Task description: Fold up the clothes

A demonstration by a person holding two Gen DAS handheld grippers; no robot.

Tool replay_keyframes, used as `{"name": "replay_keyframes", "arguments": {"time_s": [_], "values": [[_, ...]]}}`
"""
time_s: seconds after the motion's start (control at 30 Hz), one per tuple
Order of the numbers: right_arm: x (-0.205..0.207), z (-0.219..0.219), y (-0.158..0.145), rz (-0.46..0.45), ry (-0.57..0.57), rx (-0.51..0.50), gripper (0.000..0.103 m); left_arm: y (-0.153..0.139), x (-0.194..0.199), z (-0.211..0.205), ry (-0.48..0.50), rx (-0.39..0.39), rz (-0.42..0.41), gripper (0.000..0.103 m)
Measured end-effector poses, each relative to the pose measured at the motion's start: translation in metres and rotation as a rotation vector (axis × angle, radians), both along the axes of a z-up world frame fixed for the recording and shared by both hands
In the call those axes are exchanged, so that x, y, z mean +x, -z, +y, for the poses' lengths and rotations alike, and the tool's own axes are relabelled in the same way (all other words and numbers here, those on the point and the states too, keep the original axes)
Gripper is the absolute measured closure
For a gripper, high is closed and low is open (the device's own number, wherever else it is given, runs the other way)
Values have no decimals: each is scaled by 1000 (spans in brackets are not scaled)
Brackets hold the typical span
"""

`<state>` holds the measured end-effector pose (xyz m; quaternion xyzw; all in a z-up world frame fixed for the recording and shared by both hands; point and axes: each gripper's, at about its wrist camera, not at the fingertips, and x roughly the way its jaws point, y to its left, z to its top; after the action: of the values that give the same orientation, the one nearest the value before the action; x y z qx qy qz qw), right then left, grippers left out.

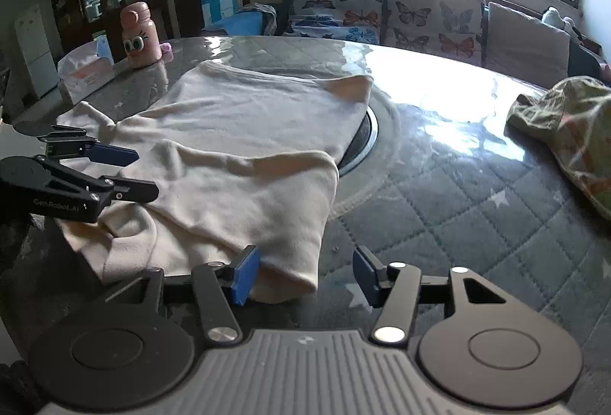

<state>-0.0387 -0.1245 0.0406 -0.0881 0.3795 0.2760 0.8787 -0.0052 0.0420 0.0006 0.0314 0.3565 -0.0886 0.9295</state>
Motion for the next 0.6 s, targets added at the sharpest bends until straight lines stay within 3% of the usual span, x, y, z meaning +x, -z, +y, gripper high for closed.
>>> {"name": "replay_keyframes", "arguments": {"time_s": [0.07,0.17,0.5,0.6], "values": [[-2,1,3,3,3,10,47,-2,0,-2,5,2,-3,78],[-6,5,5,-16,-7,-5,42,-7,0,-3,6,10,-15,88],[-10,-1,6,-46,57,-48,42,-53,-12,4,-7,-5,-157,93],[-11,-6,7,-42,69,-50,42,-56,-14,9,-14,3,-158,93]]}}
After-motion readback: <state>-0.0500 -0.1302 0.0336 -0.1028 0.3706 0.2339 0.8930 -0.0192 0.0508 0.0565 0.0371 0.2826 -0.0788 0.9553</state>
